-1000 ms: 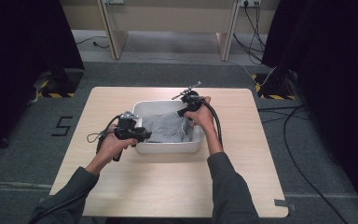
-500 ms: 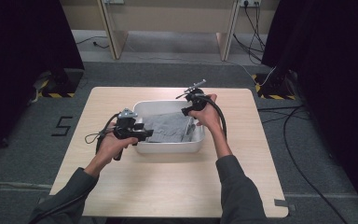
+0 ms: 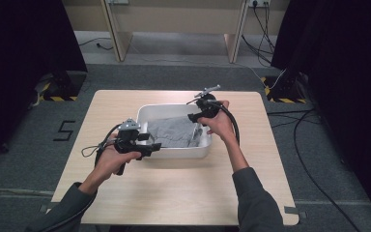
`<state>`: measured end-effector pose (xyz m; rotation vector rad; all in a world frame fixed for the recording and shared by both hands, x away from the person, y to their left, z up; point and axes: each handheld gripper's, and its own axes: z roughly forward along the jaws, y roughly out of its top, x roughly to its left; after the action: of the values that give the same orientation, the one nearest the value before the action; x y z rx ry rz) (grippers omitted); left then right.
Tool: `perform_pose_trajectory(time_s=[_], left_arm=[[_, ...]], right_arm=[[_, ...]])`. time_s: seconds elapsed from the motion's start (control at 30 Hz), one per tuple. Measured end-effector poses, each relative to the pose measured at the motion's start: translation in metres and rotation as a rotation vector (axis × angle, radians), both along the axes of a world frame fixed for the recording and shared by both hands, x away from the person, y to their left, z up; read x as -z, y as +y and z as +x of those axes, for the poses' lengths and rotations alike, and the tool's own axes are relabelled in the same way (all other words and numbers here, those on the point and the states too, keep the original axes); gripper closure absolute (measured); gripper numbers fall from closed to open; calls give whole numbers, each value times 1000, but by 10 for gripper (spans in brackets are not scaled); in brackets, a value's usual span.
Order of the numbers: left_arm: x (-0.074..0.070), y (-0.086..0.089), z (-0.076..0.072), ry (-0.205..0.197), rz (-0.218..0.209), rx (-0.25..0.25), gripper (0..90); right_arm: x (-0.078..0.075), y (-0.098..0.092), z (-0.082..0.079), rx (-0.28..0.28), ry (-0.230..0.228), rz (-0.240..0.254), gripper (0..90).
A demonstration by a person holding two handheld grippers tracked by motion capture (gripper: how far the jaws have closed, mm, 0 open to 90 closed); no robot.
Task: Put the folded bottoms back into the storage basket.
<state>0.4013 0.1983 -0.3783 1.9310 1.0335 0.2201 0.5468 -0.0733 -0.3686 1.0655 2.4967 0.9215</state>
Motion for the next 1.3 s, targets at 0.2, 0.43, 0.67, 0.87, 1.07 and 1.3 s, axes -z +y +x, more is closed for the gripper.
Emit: perform_pose_trajectory(time_s=[0.2, 0.43, 0.67, 0.87, 1.07, 1.3], left_arm=[[-5, -1, -14, -6, -18, 21, 259], [-3, -2, -31, -7, -40, 67, 243], [3, -2, -43, -2, -49, 86, 243], [6, 6, -55, -13, -72, 72, 237], [12, 14, -61, -10, -76, 56, 225], [25, 21, -66, 11, -117, 44, 194]], right_arm=[[-3, -9, -9, 17, 1, 39, 360], [-9, -12, -31, 3, -20, 81, 343], [-11, -18, -50, -9, -46, 100, 334], [-14, -26, -62, -16, -66, 116, 334], [-15, -32, -73, -27, -79, 122, 332], [-14, -40, -87, -36, -87, 136, 331]])
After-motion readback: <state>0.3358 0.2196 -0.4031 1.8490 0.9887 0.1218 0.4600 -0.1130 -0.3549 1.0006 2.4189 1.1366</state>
